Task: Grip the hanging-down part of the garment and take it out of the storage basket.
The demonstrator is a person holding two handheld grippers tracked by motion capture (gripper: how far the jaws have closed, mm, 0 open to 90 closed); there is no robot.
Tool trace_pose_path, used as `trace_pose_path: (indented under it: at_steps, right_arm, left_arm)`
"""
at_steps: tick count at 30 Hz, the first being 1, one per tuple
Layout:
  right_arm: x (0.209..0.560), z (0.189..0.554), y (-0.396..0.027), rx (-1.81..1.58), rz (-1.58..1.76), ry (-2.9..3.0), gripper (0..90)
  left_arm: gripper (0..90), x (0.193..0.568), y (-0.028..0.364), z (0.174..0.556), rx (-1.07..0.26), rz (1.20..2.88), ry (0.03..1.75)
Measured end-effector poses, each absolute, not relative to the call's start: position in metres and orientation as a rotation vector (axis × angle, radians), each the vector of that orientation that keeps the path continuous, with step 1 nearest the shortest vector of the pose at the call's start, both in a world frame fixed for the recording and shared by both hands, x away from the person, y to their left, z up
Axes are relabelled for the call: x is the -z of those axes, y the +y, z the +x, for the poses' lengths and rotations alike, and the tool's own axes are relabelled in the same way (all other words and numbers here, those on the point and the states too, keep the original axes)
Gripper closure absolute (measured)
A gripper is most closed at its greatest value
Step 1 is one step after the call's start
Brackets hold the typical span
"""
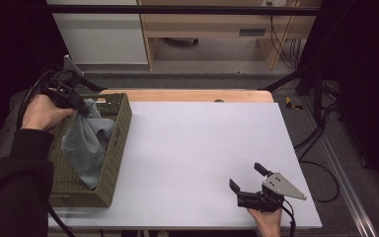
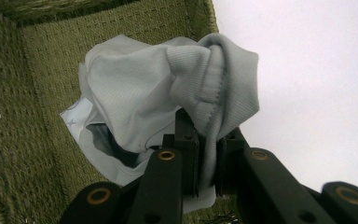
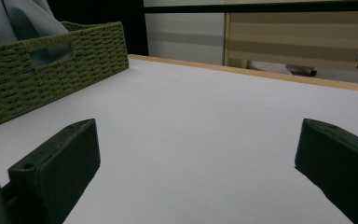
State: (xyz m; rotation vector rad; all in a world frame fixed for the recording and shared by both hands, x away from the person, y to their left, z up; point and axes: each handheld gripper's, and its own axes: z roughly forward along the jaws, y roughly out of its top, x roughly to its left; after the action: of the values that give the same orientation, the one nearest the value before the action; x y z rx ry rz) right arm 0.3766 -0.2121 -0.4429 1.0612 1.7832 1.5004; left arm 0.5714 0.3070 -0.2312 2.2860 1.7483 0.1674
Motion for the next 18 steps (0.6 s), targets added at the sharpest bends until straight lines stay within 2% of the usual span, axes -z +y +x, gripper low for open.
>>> trace_pose_path:
  at_steps: [12, 18]
  right_arm:
    - [0.443, 0.377, -0.214, -1.495, 1.069, 1.780, 0.3]
    - [0.444, 0.378, -0.211, -1.490, 1.060, 1.802, 0.3]
  left_arm:
    - [81.5, 0.228, 0.305, 0.570, -0.175, 2.287, 1.748]
    - [81.6, 0.216, 0.309, 0.563, -0.206, 2.276, 1.745]
